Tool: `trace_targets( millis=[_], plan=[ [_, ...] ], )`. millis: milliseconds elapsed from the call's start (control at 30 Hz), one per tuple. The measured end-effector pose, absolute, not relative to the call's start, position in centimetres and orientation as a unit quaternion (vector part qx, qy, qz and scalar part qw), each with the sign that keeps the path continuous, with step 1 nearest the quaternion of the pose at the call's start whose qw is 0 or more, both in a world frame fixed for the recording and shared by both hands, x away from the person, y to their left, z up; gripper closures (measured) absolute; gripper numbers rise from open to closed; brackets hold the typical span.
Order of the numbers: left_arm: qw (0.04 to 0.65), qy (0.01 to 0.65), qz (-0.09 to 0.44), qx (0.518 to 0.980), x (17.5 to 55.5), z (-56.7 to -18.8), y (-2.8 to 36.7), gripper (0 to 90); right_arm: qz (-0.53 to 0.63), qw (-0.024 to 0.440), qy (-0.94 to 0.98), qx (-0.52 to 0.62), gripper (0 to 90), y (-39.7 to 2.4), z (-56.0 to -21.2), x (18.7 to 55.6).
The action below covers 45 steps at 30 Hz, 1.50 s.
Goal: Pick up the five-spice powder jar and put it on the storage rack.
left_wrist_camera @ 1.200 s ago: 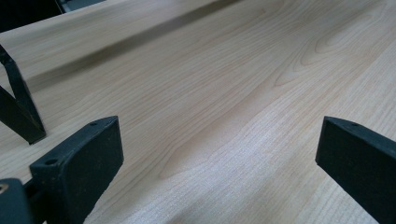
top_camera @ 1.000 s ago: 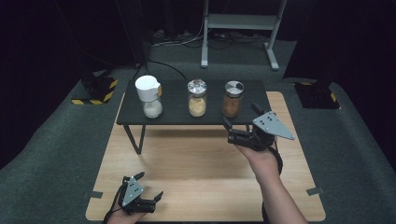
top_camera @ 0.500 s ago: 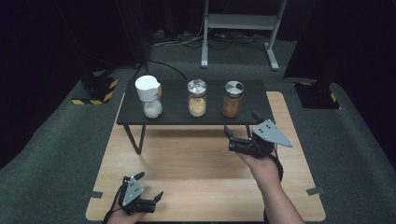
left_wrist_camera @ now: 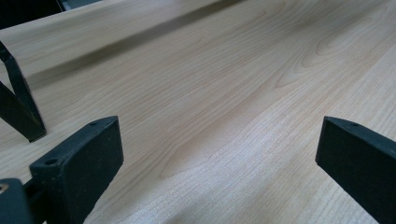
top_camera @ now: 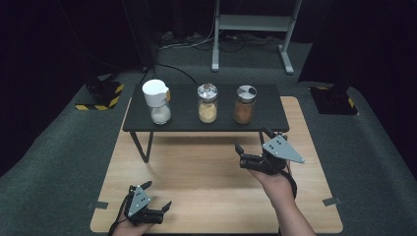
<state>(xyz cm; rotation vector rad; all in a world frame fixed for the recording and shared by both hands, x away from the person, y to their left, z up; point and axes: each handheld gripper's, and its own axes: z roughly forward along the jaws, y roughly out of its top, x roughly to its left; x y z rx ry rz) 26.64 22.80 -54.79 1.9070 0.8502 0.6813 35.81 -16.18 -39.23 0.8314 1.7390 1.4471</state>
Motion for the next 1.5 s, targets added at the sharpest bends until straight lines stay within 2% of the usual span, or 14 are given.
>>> trace_targets(
  millis=[1500],
  plan=[
    [0.452,0.346,0.279,0.774,26.5,-54.8,22.7,1.1,0.498,0.334,0.723,0.342,0.0,-17.6,-47.9,33.5]
  ],
)
